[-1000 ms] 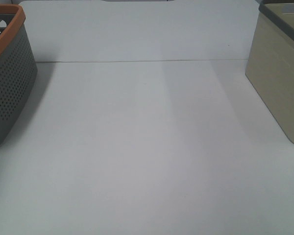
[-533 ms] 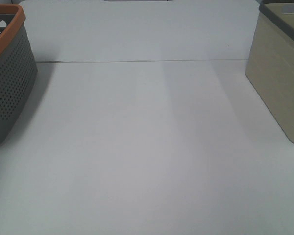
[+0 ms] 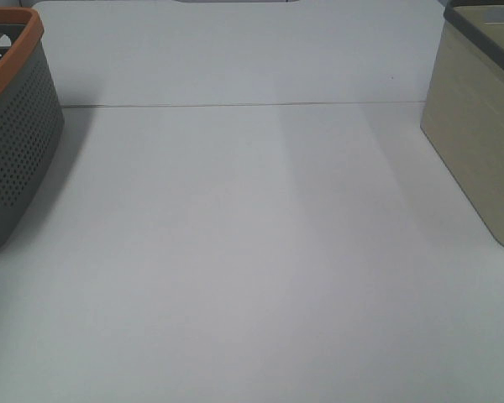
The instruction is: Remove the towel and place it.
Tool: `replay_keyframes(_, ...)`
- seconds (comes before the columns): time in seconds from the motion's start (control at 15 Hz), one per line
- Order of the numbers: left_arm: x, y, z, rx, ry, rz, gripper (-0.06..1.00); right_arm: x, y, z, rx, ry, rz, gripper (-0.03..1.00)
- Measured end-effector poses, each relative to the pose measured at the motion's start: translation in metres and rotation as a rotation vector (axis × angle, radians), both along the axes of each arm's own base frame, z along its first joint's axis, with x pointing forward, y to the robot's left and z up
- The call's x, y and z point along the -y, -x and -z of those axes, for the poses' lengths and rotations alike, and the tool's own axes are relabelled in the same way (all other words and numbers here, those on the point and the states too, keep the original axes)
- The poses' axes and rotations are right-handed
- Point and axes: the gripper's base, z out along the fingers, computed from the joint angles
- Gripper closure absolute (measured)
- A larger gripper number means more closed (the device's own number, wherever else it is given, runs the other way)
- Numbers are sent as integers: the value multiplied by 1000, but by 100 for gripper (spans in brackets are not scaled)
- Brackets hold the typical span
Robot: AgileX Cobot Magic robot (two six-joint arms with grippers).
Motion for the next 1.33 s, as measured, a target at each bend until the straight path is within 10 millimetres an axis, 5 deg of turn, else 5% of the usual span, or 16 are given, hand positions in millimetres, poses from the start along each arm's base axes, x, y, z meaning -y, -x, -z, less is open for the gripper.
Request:
replay_keyframes(0.13, 6, 21, -57, 97, 0, -17, 94, 0, 0, 0, 0, 0, 0, 36)
replay_keyframes(0.53, 28, 88, -163, 290, 32, -9, 94, 0, 0, 0, 0, 0, 0, 36)
replay_keyframes(0.87, 47, 147, -224, 459, 47, 10, 94, 0, 0, 0, 0, 0, 0, 36)
replay_keyframes(1.33, 79, 184, -281, 657, 172, 106, 94, 0, 0, 0, 0, 0, 0, 36)
